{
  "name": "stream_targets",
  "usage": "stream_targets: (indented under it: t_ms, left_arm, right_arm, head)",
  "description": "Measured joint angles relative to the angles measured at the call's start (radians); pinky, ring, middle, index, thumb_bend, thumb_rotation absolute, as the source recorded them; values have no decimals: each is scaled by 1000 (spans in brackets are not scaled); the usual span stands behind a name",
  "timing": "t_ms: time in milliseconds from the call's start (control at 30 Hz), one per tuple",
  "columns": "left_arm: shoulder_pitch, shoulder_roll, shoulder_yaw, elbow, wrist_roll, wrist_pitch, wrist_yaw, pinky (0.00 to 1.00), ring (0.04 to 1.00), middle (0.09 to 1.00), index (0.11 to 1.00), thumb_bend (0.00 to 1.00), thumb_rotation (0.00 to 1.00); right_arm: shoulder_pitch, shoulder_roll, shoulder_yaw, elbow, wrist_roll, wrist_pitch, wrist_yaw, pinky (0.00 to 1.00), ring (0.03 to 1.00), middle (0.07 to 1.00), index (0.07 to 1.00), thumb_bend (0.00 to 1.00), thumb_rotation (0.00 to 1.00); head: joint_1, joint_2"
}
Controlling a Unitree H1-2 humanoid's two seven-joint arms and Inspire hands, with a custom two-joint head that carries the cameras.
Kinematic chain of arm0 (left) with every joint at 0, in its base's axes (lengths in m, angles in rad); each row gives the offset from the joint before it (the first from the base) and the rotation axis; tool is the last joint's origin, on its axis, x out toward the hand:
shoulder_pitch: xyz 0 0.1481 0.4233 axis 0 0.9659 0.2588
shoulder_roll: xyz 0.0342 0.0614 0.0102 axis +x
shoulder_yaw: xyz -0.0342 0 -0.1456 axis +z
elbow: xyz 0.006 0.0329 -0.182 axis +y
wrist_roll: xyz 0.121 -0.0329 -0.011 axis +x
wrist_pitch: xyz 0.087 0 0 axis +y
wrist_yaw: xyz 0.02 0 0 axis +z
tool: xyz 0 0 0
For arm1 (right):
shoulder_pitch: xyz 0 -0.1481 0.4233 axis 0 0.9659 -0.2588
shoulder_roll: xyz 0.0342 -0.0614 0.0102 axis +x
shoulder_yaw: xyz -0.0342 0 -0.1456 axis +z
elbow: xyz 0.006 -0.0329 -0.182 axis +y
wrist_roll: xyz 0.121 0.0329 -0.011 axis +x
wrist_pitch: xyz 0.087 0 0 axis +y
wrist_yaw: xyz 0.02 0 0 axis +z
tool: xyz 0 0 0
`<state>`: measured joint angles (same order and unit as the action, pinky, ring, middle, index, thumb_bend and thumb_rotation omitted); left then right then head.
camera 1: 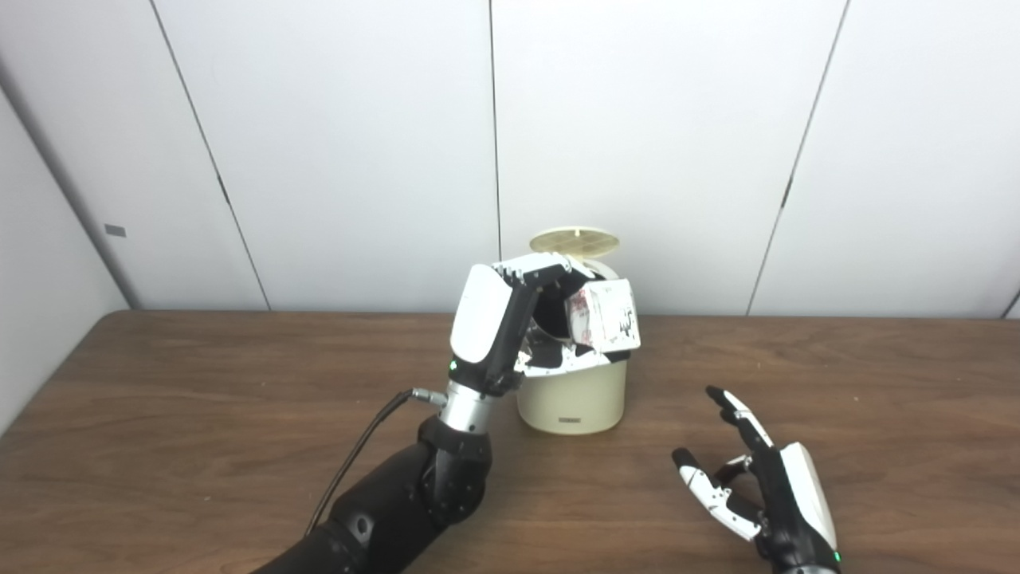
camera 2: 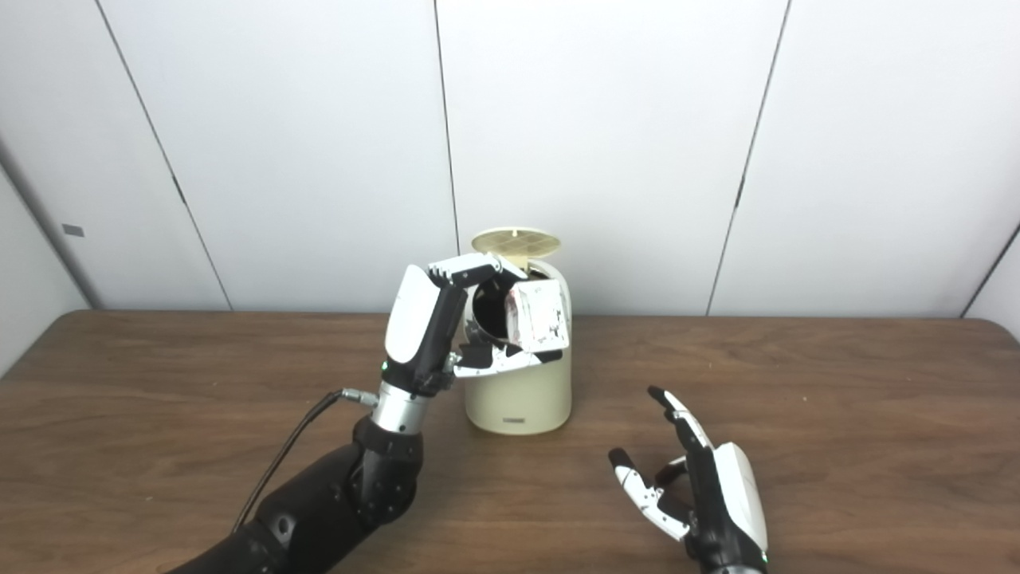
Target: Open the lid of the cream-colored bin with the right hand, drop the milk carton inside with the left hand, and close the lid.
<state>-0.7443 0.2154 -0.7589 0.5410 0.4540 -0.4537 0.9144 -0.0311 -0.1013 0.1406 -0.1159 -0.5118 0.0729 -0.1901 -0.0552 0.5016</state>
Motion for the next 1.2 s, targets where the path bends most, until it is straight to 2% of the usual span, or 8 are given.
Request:
stream_targets:
  t_ms: [167,333,500,600,700,767,1000,1200]
  left_arm:
    - [-32,-10,-51,49,-18,-2,58,378,458,486,466,504,0]
    - [-43,-18,-74,64,-38,-2,75,378,457,484,468,504,0]
    - [-52,-21,-95,91,-37,-7,108,385,461,485,465,504,0]
    - [-53,-23,-98,98,-38,-9,111,373,455,485,469,504,0]
    - [-54,-22,-102,107,-38,-12,114,370,456,484,470,504,0]
    - [-59,-21,-107,121,-37,-18,120,371,461,484,468,504,0]
    - [-72,-2,-109,144,-15,-21,139,366,452,488,470,504,0]
    - [-84,14,-118,170,31,-22,181,374,458,489,467,504,0]
  right_arm:
    - [26,5,5,-20,1,4,1,786,876,897,883,219,449]
    - [28,12,6,-32,2,20,4,794,880,900,884,214,397]
    - [38,11,9,-55,0,39,24,789,877,899,884,215,396]
    - [44,11,9,-65,-3,44,33,786,875,897,879,217,361]
    - [52,13,10,-82,-4,69,43,798,883,903,886,220,416]
    - [54,14,11,-90,-4,80,50,793,881,899,884,217,414]
    - [54,13,11,-91,-1,78,54,801,886,902,892,215,380]
    - [54,14,11,-92,-2,80,56,797,885,905,891,220,368]
  head:
    - [0,5]
    - [11,8]
    - [12,9]
    - [9,11]
    - [8,12]
    - [9,17]
    - [8,17]
    - [6,20]
